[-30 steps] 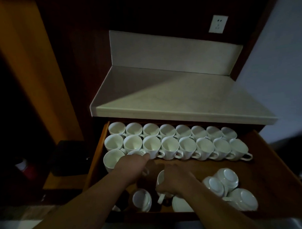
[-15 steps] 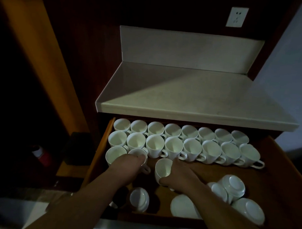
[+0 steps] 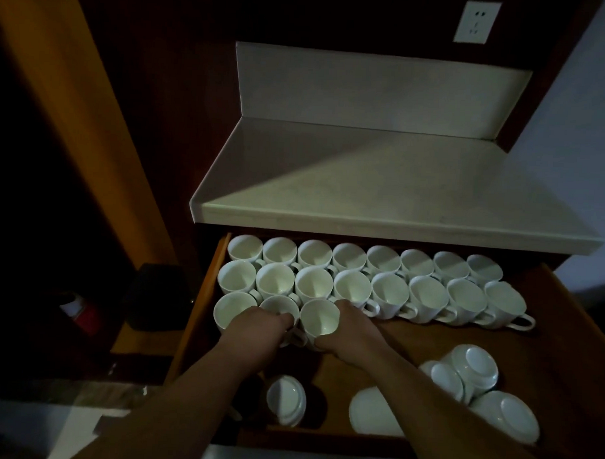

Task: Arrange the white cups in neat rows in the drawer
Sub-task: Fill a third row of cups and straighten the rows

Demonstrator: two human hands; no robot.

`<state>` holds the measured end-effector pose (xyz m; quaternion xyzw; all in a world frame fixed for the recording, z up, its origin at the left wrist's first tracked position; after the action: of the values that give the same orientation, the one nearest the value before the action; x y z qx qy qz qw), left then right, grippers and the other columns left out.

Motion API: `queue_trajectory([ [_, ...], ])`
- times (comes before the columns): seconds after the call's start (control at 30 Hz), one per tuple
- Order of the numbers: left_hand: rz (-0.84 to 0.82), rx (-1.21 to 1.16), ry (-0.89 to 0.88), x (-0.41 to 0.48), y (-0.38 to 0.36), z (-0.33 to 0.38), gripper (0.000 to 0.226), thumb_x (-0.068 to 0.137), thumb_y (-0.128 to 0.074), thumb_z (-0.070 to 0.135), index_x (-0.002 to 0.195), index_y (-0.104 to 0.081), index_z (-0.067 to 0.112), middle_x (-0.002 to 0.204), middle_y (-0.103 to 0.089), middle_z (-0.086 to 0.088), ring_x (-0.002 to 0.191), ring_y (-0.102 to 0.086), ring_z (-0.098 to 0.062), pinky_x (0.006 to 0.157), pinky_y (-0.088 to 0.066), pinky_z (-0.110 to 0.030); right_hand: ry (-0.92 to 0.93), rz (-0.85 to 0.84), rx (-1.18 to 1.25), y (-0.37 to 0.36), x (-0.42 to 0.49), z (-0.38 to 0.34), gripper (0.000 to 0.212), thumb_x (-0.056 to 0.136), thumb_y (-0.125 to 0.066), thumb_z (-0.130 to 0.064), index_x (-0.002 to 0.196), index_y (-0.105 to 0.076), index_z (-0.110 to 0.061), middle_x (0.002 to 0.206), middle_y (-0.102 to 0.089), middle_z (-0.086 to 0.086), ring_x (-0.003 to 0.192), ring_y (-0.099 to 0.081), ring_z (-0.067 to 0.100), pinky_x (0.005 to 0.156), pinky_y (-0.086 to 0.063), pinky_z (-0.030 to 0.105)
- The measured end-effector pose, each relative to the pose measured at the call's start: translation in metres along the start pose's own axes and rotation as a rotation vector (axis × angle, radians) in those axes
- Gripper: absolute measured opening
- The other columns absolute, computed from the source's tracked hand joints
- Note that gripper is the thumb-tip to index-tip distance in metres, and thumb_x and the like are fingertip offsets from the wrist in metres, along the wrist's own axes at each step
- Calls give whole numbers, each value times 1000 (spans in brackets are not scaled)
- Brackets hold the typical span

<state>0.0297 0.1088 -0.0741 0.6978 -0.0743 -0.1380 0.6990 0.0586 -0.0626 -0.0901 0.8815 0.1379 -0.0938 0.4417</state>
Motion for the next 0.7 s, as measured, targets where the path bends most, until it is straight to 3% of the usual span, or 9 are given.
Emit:
queue_trajectory([
  [0.1, 16, 5, -7, 0, 2, 2, 19, 94, -57, 29, 113, -59, 26, 101, -71, -4, 94, -65, -29, 73, -51, -38, 9, 20, 2, -1, 1, 2, 74, 65, -85, -45, 124, -50, -18, 120, -62, 1, 104, -62, 19, 78, -52, 35],
  [0.27, 0, -16, -6, 0, 1, 5, 22, 93, -58, 27, 115, -58, 24, 103, -71, -5, 94, -65, -30, 73, -52, -39, 25, 18, -5, -1, -5, -2, 71, 72, -85, -39, 128, -48, -15, 126, -58, 3, 110, -58, 19, 80, -46, 30],
  [0.4, 56, -300, 25, -2, 22, 12, 40, 88, -67, 34, 126, -56, 29, 122, -63, 5, 106, -62, -21, 84, -53, -37, 38, 1, -39, 10, -11, -4, 80, 59, -83, -61, 122, -53, -21, 118, -61, -1, 106, -62, 19, 81, -54, 35],
  [0.47, 100, -475, 21, 0, 45, 24, 45, 86, -70, 29, 129, -58, 29, 124, -61, 7, 108, -61, -17, 85, -54, -36, 35, 9, -66, 30, -21, -4, 68, 67, -78, -55, 122, -56, -22, 118, -62, -1, 103, -62, 17, 79, -55, 34],
  [0.57, 104, -660, 15, 14, 72, 52, 37, 91, -65, 23, 128, -62, 28, 118, -67, 9, 96, -65, -11, 78, -55, -30, 40, 15, -108, 78, -43, 6, 46, 86, -72, -45, 124, -66, -19, 119, -68, -2, 108, -63, 16, 94, -52, 35],
  [0.7, 64, -677, -62, 33, 92, 108, 30, 90, -67, 27, 120, -66, 28, 112, -70, 8, 101, -64, -10, 86, -54, -32, -42, 108, -143, 153, -61, 49, 46, 84, -76, -46, 123, -70, -24, 109, -72, -10, 103, -65, 8, 87, -51, 27],
])
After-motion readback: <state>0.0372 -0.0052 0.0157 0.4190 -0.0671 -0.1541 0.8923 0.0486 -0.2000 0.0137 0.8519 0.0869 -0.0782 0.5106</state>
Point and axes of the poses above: each hand's wrist, its own x-axis towards the middle knuckle, its own y-axis out of the back of the hand, z = x × y, the point moved 8 cm from there along x, towards the middle knuckle
